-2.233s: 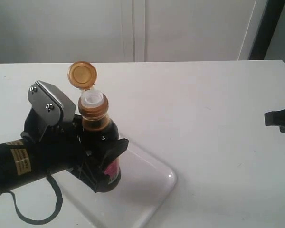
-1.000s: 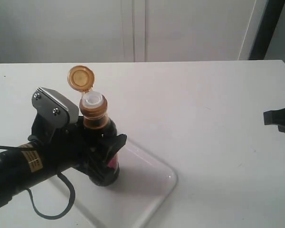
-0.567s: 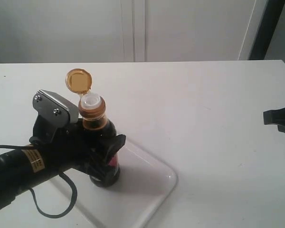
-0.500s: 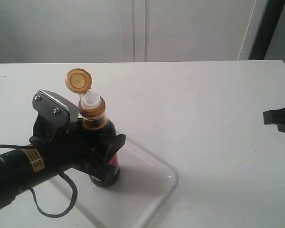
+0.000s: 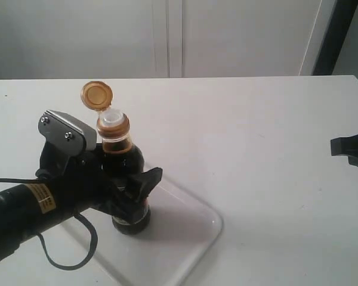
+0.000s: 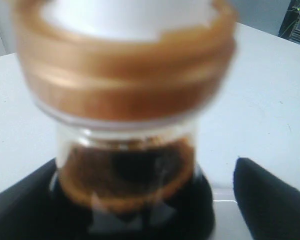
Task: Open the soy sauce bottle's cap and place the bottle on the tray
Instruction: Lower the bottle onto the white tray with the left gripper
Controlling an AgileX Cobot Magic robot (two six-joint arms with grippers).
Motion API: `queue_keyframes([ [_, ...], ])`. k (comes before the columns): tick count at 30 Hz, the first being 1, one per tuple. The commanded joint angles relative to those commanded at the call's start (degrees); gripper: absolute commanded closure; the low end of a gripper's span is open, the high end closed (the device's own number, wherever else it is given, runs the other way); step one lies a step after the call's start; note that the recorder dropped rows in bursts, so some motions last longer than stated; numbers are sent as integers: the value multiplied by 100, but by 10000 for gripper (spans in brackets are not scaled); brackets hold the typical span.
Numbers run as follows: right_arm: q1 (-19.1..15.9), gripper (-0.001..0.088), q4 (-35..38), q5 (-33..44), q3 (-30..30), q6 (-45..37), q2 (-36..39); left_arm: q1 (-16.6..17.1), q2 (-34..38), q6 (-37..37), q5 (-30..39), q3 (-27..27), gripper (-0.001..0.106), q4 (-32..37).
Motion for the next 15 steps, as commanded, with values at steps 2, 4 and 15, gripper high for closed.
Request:
queue_keyframes([
  [2, 0, 868, 0, 0, 0, 0, 0, 0, -10, 0, 0, 0, 10, 0],
  [4, 0, 868, 0, 0, 0, 0, 0, 0, -10, 0, 0, 0, -1, 0],
  [15, 0, 868, 0, 0, 0, 0, 0, 0, -10, -13, 648, 0, 1, 0],
])
